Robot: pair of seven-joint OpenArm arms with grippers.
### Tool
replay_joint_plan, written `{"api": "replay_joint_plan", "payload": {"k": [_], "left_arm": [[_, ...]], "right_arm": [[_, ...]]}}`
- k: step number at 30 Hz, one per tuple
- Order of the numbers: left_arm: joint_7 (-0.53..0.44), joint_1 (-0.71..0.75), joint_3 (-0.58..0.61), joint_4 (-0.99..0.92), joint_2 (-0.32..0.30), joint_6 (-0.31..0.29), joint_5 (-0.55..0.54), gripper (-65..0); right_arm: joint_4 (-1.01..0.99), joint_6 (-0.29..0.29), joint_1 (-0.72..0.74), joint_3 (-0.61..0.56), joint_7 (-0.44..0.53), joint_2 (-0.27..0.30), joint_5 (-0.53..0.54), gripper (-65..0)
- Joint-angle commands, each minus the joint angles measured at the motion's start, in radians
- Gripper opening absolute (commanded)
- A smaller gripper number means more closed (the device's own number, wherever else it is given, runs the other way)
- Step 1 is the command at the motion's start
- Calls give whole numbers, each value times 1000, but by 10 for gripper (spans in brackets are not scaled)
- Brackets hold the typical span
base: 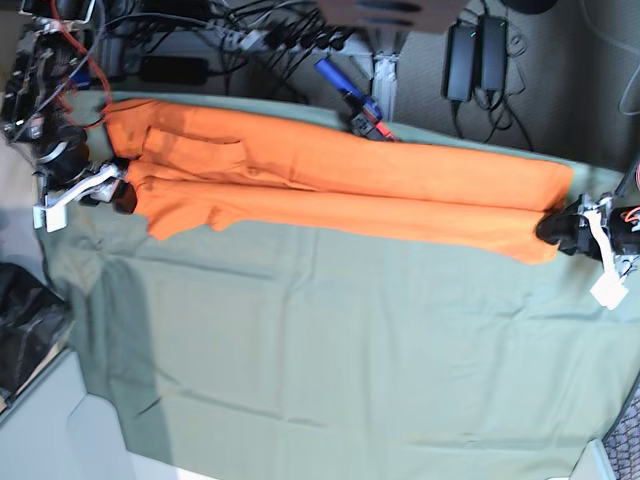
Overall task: Fold the T-shirt properly
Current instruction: 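Fold the long edge over, making a narrow orange strip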
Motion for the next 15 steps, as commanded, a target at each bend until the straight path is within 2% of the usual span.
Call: {"api": "replay_joint_plan", "payload": {"k": [1,8,15], "left_arm": [[-15,-14,-9,13,-22,-9,-17,-291],[-18,-14,-9,13,-22,-9,-21,-291],[-19,-14,-9,13,-22,-9,-21,-291]], "right_arm": [[31,106,14,18,32,25,13,-209],[-2,106,100,-26,36,21,12,-209],[-169,107,235,-223,40,21,13,-209]]}}
